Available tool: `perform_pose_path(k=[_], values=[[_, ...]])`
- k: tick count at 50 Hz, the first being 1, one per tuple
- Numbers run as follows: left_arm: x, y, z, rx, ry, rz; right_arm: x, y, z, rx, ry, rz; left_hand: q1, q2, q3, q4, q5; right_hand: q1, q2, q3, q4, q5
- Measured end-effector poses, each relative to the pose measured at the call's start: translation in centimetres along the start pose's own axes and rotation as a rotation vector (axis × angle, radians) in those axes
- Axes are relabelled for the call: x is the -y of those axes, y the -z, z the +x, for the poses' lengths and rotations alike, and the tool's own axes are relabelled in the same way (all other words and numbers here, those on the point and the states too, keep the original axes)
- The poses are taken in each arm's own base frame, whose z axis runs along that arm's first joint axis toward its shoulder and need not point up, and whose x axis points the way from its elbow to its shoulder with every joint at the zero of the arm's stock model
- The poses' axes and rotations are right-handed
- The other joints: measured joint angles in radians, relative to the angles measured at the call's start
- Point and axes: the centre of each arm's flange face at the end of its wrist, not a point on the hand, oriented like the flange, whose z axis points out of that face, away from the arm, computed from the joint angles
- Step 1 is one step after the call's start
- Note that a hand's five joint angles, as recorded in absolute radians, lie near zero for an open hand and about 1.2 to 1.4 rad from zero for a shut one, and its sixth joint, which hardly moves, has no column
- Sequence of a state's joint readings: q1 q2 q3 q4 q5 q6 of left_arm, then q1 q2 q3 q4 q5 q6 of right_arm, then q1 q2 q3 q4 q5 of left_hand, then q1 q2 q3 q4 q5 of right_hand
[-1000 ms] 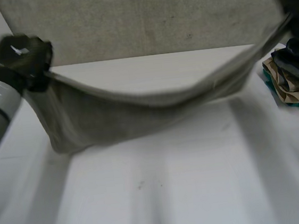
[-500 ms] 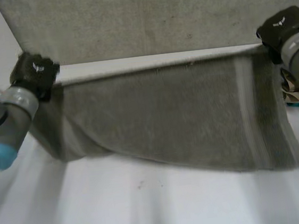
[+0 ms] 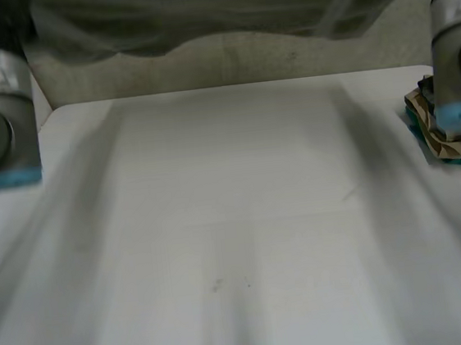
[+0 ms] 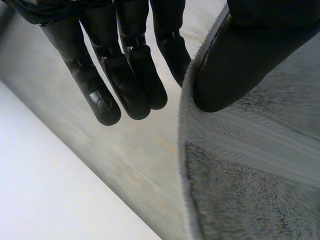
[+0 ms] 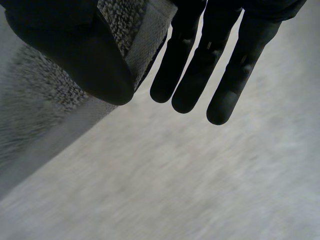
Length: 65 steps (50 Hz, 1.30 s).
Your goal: Fold the laundry.
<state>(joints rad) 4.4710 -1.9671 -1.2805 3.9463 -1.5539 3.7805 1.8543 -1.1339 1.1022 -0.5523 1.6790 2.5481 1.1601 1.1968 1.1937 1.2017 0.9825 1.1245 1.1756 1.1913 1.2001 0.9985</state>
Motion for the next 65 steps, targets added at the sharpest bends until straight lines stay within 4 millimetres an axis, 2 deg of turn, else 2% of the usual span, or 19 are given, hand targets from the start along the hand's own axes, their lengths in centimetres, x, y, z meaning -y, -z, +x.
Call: perform_pose_path(k=[2, 5, 6, 10, 11, 13, 17, 20, 24, 30, 35, 39, 43, 48, 53, 55, 57, 63, 65], values=[[-1.2, 1.9, 0.9, -0.047, 0.0, -0.06, -1.6, 1.3, -1.1, 0.068, 0.001, -0.067, 0.0, 0.0, 0.0, 0.0, 0.0, 0.0, 0.0, 0.0, 0.0, 0.0], [-3.5, 6.0, 2.8, -0.143, 0.001, -0.175, -5.2, 4.2, -3.4, 0.204, -0.003, -0.211, 0.0, 0.0, 0.0, 0.0, 0.0, 0.0, 0.0, 0.0, 0.0, 0.0], [-3.7, 6.6, 3.1, -0.156, 0.002, -0.191, -5.8, 4.7, -3.7, 0.222, -0.004, -0.233, 0.0, 0.0, 0.0, 0.0, 0.0, 0.0, 0.0, 0.0, 0.0, 0.0], [-6.2, 12.1, 5.5, -0.284, 0.007, -0.329, -10.4, 8.9, -6.4, 0.365, -0.004, -0.429, 0.0, 0.001, 0.0, 0.0, 0.0, 0.0, 0.0, 0.0, 0.0, 0.0], [-6.4, 12.5, 5.7, -0.295, 0.007, -0.339, -10.6, 9.1, -6.5, 0.372, -0.003, -0.441, 0.0, 0.001, 0.0, 0.0, 0.0, 0.0, 0.0, 0.0, 0.0, 0.0], [-7.4, 15.0, 6.8, -0.359, 0.008, -0.401, -12.3, 11.1, -7.2, 0.43, 0.003, -0.535, -0.001, 0.001, 0.0, 0.0, 0.0, 0.0, 0.0, 0.0, 0.0, 0.0], [-8.2, 18.0, 7.6, -0.446, -0.017, -0.482, -13.4, 13.5, -7.6, 0.504, 0.021, -0.649, -0.001, 0.001, 0.0, 0.0, 0.0, 0.0, 0.0, 0.0, 0.0, 0.0], [-7.7, 19.6, 7.0, -0.505, -0.066, -0.533, -13.2, 15.0, -7.2, 0.559, 0.051, -0.714, -0.001, 0.001, 0.0, 0.0, 0.0, 0.0, 0.0, 0.0, 0.0, 0.0], [-6.0, 21.5, 5.3, -0.609, -0.148, -0.614, -11.5, 17.0, -5.8, 0.642, 0.114, -0.785, -0.001, 0.001, 0.0, 0.0, 0.0, 0.0, 0.0, 0.0, 0.0, 0.0], [-1.0, 26.0, 1.4, -0.879, -0.211, -0.836, -7.1, 21.4, -1.3, 0.802, 0.279, -0.895, -0.001, 0.001, 0.0, 0.0, 0.0, -0.001, 0.0, 0.0, 0.0, 0.0], [2.2, 28.4, -0.3, -1.049, -0.174, -0.947, -5.1, 23.9, 1.4, 0.86, 0.372, -0.913, -0.001, 0.001, 0.0, 0.0, 0.0, -0.001, 0.0, 0.0, 0.0, 0.0], [2.7, 27.6, -0.2, -1.06, -0.145, -0.906, -4.9, 23.9, 1.8, 0.846, 0.387, -0.881, -0.001, 0.001, 0.0, 0.0, 0.0, 0.0, 0.0, 0.0, 0.0, 0.0], [0.8, 24.6, 1.5, -0.976, -0.149, -0.797, -6.6, 22.2, 0.6, 0.788, 0.348, -0.854, -0.001, 0.001, 0.0, 0.0, 0.0, -0.001, 0.0, 0.0, 0.0, 0.0], [-3.4, 19.6, 4.7, -0.819, -0.194, -0.655, -10.3, 19.1, -1.7, 0.68, 0.282, -0.842, -0.001, 0.001, 0.0, 0.0, 0.0, 0.0, 0.0, 0.0, 0.0, 0.0], [-6.7, 16.2, 7.6, -0.693, -0.238, -0.59, -12.9, 16.1, -3.7, 0.577, 0.26, -0.777, -0.001, 0.001, 0.0, 0.0, 0.0, 0.0, 0.0, 0.0, 0.0, 0.0], [-7.4, 15.6, 8.2, -0.667, -0.246, -0.582, -13.4, 15.4, -4.1, 0.556, 0.26, -0.756, -0.001, 0.001, 0.0, 0.0, 0.0, 0.0, 0.0, 0.0, 0.0, 0.0], [-8.7, 14.6, 9.6, -0.622, -0.258, -0.569, -14.4, 13.7, -5.3, 0.506, 0.261, -0.704, -0.001, 0.001, 0.0, 0.0, 0.0, 0.0, 0.0, 0.0, 0.0, 0.0], [-9.9, 13.3, 11.8, -0.561, -0.261, -0.508, -16.4, 11.1, -7.1, 0.424, 0.264, -0.617, -0.001, 0.001, 0.0, 0.0, 0.0, 0.0, 0.0, 0.0, 0.0, 0.0], [-10.1, 12.8, 12.4, -0.534, -0.26, -0.475, -17.2, 10.4, -7.8, 0.399, 0.265, -0.59, -0.074, -0.068, -0.069, -0.068, -0.06, -0.267, -0.284, -0.279, -0.258, -0.258]])
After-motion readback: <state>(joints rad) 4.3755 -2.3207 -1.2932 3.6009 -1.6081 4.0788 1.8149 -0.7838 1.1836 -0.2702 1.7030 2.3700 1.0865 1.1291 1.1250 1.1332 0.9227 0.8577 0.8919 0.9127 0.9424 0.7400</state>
